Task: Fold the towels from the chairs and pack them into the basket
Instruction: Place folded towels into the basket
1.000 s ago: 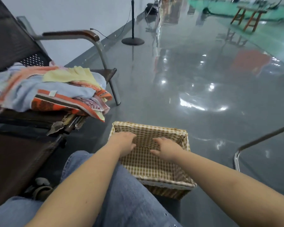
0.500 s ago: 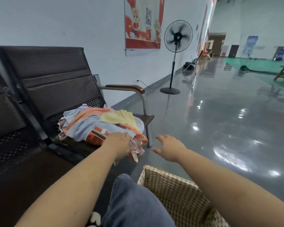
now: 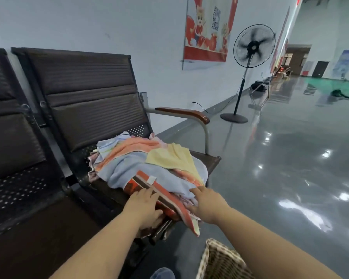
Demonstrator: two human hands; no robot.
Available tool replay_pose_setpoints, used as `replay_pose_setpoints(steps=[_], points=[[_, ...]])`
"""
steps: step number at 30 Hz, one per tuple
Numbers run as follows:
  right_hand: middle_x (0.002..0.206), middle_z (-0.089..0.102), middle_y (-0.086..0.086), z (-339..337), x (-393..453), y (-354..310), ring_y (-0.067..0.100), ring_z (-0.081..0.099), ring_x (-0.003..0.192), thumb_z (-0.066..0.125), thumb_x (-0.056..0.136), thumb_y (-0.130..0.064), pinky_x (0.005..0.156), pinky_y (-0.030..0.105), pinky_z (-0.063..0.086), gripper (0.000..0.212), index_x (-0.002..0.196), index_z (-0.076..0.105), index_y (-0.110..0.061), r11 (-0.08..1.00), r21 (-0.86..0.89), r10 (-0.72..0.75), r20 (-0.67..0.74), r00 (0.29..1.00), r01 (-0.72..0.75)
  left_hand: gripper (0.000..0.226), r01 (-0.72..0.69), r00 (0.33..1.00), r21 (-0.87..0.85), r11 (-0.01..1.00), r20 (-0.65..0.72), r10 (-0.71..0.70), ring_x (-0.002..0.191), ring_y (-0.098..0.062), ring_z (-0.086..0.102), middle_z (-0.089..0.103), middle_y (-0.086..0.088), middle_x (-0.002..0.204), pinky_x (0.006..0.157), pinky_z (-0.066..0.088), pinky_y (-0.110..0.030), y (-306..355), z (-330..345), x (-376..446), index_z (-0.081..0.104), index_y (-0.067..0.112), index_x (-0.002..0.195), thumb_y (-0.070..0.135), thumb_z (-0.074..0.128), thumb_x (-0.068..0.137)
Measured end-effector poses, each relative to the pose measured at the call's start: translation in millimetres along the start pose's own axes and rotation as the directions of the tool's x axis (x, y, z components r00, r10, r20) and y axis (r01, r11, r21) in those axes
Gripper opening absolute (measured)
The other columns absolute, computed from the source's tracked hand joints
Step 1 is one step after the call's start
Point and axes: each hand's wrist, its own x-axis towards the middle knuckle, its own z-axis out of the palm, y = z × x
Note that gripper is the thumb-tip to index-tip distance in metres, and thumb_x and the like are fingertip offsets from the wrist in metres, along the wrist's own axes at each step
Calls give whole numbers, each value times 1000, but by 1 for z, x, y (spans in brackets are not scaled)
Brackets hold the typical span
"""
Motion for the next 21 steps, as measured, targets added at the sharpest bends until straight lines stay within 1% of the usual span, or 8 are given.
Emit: replay_pose_setpoints(steps=[4,7,9,12,15,18,19,21], points=[[151,31,2,-3,44,-6,26,37,132,44,93,-53,103,39,37,64,148,26,-26,1000,21,-16,-26,1000,17,62,-4,999,-80,997,-32,2,147,-23,6,0,-5,161,118,9,-37,-19,5,40,16,19,152,47,33,99],[145,37,4,-3,79,-6,26,40,128,45,94,-48,99,36,38,62,148,24,-26,1000,5,-4,-66,998,5,61,-8,999,-116,993,-45,2,148,-25,-1,-5,-5,161,118,1,-41,-30,5,74,12,25,153,47,31,100],[144,37,4,1,103,-5,27,39,127,43,95,-49,98,36,38,61,147,25,-23,1000,-12,13,-78,997,-14,60,-27,999,-96,995,-41,23,147,-26,-4,-6,-5,161,118,-2,-47,-34,7,93,10,28,152,48,30,99],[151,27,4,9,131,-4,26,32,134,41,95,-51,104,39,36,65,150,19,-23,1000,-1,29,-86,996,-30,60,-29,1000,-129,991,-6,29,147,-27,-2,0,-2,161,116,-2,-56,-40,19,116,8,30,152,50,26,99],[157,18,4,18,154,-4,26,25,140,40,94,-55,110,41,30,67,151,16,-29,996,66,72,-83,994,-66,57,-14,1000,-305,952,3,16,146,-20,8,14,4,158,116,4,-54,-48,43,125,14,32,151,50,29,99],[149,34,3,34,164,-8,25,38,130,42,94,-53,105,38,35,60,148,25,-30,976,204,84,-33,996,-75,53,-30,998,-366,930,-55,10,144,-17,14,22,5,155,116,8,-51,-51,62,125,20,35,149,49,32,99],[143,41,2,40,163,-11,25,41,125,42,95,-52,102,37,36,55,145,31,-30,975,210,83,-35,996,-74,52,-32,997,-365,930,-73,6,143,-18,15,25,4,153,116,8,-50,-51,65,124,22,36,148,49,33,98],[129,50,2,51,156,-16,23,44,114,41,96,-50,94,35,37,45,134,43,-28,982,178,86,-111,990,-66,51,-32,994,-363,931,-111,-9,139,-20,21,31,3,149,117,7,-47,-52,68,118,26,37,147,48,35,98]])
